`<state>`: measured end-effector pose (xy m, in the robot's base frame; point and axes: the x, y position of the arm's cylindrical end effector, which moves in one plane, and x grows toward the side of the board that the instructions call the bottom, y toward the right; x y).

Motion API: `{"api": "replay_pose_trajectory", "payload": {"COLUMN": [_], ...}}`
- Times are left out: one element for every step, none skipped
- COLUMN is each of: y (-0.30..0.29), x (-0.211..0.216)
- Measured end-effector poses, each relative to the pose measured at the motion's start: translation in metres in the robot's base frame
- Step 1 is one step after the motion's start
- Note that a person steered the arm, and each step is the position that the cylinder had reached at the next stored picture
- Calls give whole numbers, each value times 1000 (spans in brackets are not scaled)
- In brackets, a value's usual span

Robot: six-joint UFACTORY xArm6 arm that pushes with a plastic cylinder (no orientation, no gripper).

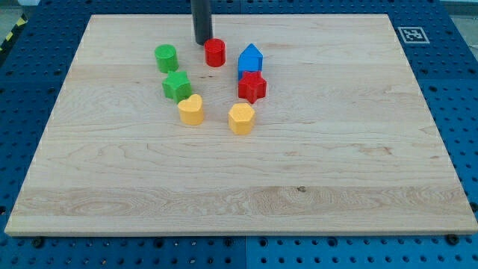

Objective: Push the red circle to the left of the red star

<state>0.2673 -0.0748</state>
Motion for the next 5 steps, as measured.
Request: {"api": "replay_pose_trajectory", "payload": {"y": [1,1,1,7,19], "x": [0,-8,-8,-4,9]}}
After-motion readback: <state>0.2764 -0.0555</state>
